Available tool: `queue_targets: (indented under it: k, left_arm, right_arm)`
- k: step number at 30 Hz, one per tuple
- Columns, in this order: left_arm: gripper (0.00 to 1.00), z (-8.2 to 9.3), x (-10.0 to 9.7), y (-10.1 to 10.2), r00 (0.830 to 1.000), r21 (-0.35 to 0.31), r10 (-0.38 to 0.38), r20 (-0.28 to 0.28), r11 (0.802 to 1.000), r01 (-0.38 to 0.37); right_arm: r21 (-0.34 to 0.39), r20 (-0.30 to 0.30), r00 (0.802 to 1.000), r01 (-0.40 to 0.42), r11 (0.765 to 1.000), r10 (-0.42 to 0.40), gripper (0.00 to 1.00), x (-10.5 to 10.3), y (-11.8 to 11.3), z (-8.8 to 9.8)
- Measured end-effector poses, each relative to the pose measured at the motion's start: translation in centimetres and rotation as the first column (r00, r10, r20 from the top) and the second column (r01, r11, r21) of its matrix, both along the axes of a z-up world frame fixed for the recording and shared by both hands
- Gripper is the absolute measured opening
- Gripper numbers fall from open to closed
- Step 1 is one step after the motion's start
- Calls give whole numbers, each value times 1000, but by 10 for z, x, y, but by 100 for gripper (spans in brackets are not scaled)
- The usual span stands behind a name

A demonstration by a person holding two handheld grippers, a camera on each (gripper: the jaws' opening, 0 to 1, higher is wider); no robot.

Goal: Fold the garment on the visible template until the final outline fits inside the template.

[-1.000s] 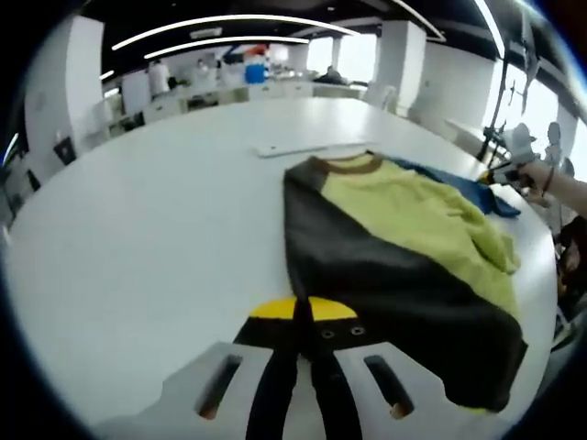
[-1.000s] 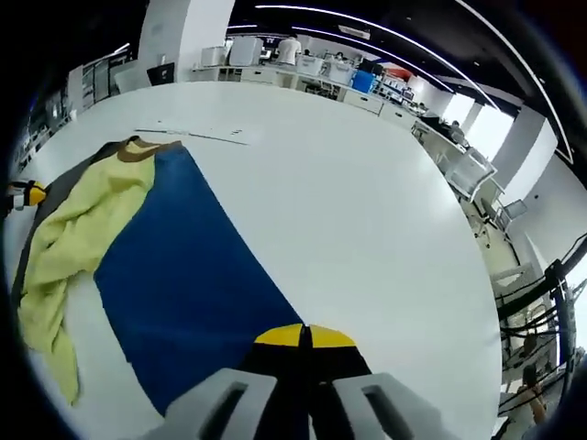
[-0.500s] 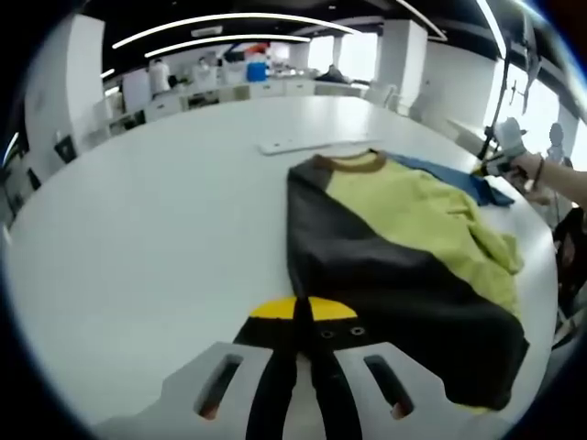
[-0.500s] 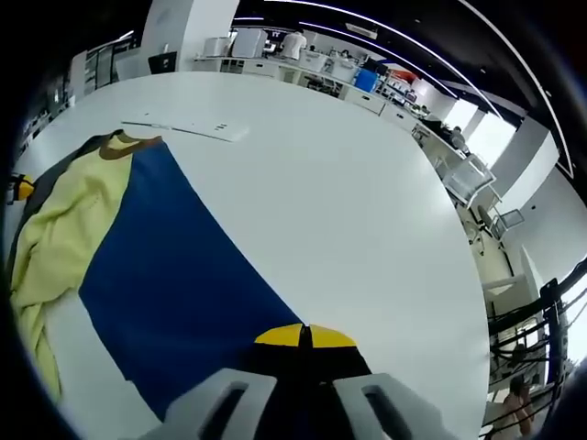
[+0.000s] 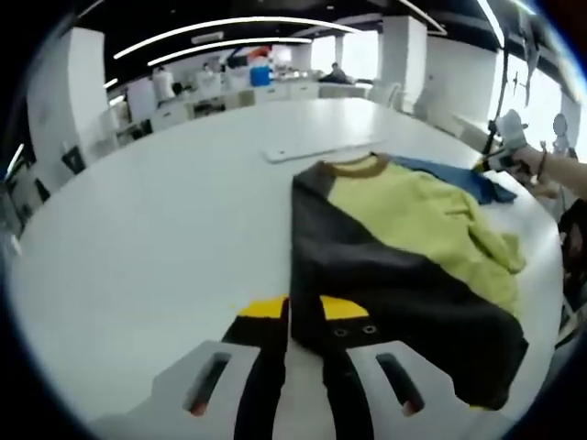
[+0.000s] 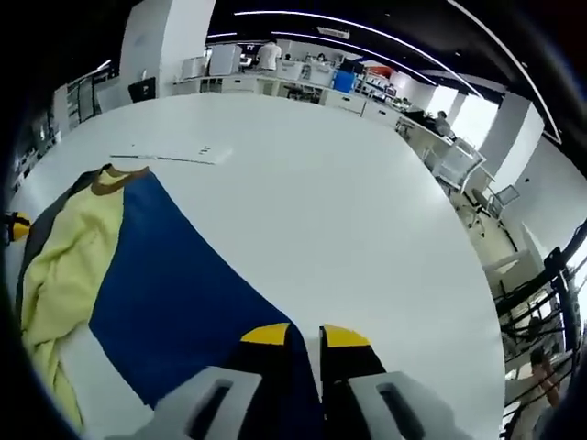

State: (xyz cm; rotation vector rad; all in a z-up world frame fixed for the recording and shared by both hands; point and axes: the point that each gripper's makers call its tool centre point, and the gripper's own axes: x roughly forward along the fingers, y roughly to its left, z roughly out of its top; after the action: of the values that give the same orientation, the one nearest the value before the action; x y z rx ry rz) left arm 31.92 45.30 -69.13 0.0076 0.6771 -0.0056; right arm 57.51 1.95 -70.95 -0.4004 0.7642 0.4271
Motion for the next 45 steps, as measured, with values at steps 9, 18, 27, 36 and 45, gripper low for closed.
queue_targets:
  k: [9,18,27,36,45]
  left_arm:
    - [32,26,-8,-21,999,32,-11,37,999,10]
    - [36,48,-23,-57,994,-6,-84,77,996,85]
    - [36,43,-50,-117,976,-87,-210,64,973,215]
    - [34,33,-66,-154,959,-101,-278,52,954,282]
    - [33,21,-74,-184,955,-148,-294,29,944,295]
  right_arm:
    - [114,-19,1000,-4,993,6,49,-17,16,19]
    - [191,-50,998,-33,981,44,65,-51,27,25]
    - [215,-93,990,-80,973,102,70,-85,29,22]
    - [219,-125,982,-112,969,142,67,-107,27,14]
    - [203,-134,978,-131,970,160,67,-116,22,8]
